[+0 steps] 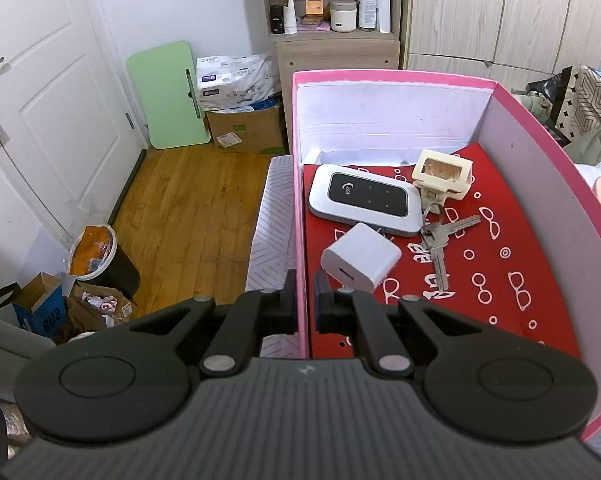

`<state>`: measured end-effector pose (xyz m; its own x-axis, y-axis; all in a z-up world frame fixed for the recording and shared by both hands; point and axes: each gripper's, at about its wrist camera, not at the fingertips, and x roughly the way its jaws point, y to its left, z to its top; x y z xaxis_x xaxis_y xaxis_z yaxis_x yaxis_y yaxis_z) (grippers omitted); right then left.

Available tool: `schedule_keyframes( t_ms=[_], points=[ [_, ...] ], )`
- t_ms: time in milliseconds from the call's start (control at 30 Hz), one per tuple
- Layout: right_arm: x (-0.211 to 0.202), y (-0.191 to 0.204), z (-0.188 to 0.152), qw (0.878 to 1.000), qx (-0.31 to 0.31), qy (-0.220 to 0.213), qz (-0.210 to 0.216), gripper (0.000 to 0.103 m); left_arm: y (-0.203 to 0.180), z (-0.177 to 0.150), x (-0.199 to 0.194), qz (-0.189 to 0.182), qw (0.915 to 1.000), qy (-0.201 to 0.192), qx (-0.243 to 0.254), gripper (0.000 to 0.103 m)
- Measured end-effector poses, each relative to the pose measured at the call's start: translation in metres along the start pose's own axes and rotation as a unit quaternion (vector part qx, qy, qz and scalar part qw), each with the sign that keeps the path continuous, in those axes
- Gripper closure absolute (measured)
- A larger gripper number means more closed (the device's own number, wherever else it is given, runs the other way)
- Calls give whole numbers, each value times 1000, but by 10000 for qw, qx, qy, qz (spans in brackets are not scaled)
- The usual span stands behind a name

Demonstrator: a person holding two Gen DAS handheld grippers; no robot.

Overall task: Organize rigid objects
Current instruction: 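Grasp the yellow star with the right tool, then lower the yellow star into the box and open the right tool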

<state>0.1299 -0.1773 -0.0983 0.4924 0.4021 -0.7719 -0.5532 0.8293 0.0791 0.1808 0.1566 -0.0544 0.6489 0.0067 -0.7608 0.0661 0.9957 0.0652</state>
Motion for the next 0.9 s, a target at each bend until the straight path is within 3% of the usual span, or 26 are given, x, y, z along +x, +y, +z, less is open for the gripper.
schedule_keyframes(
  t_ms=[267,433,567,667,900],
  points=[
    [-52,10,40,9969,-415,-652,-155,51,0,0,0,-38,10000,10,-3,98],
    [-64,30,90,9900,-1057,-896,270,51,0,3,3,-63,9998,175,34,98],
    [-46,51,126,9814,-1613,-681,791,51,4,4,6,-200,9991,387,-1,96],
    [-23,62,146,9792,-1728,-493,945,51,6,4,6,-242,9990,384,-50,96],
    [48,102,182,9658,-2362,569,901,51,6,6,6,-250,9990,357,-106,96]
  ],
)
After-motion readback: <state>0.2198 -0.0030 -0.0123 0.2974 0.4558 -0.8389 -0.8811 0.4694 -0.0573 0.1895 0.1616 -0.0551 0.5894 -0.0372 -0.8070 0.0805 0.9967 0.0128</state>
